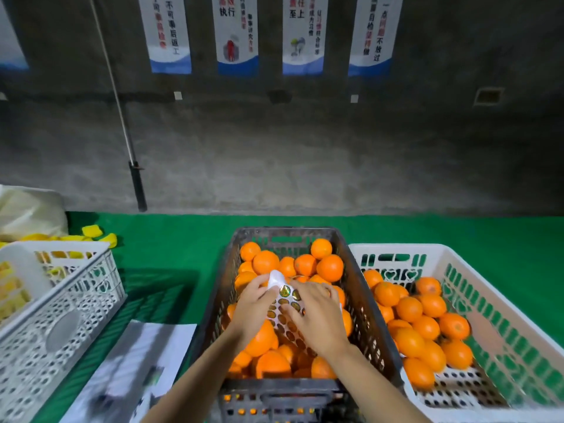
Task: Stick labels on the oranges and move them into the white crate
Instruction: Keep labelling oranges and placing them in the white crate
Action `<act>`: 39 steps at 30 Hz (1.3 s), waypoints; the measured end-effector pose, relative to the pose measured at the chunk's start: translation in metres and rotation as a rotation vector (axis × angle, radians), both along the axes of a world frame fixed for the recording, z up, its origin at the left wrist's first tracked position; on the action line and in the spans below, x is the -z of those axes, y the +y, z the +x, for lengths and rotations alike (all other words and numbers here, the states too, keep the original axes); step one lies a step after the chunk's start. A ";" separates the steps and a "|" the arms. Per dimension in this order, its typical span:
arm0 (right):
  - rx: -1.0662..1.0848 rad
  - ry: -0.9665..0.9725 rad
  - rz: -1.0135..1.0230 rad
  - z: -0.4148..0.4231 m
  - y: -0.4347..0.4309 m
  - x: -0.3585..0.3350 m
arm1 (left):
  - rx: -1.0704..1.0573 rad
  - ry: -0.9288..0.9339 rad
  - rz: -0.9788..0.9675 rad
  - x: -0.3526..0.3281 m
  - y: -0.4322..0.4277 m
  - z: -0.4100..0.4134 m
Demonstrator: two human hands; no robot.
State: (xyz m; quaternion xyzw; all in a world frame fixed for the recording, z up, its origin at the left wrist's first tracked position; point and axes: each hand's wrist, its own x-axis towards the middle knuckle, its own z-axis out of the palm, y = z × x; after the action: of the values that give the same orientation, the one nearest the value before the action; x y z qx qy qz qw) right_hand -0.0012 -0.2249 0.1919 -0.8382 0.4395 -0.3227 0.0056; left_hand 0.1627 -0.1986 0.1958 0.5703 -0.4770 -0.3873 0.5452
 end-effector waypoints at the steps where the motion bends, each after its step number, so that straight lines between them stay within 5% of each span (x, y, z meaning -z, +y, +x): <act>1: 0.010 0.006 -0.053 0.000 0.002 0.000 | 0.024 0.011 -0.010 0.000 0.003 0.003; 5: 0.072 0.023 -0.181 0.003 0.007 -0.003 | 0.025 -0.052 -0.077 0.003 0.010 0.001; 13: 0.135 0.015 -0.367 -0.002 0.004 -0.006 | -0.131 -0.686 -0.494 0.006 0.012 -0.016; 21: 0.290 -0.043 -0.280 -0.024 0.000 0.002 | -0.526 -0.624 -0.436 -0.001 0.017 -0.018; 32: 0.043 0.108 -0.342 -0.017 0.001 0.006 | -0.479 -0.978 -0.399 0.006 0.019 -0.027; 39: -0.079 0.027 -0.179 -0.009 0.011 -0.003 | -0.304 -0.913 -0.270 0.002 0.026 -0.017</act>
State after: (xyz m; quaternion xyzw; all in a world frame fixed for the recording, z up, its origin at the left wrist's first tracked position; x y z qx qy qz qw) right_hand -0.0100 -0.2135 0.1949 -0.8563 0.3757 -0.3488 -0.0628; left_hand 0.1460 -0.1730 0.1935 0.6690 -0.6243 0.0510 0.4002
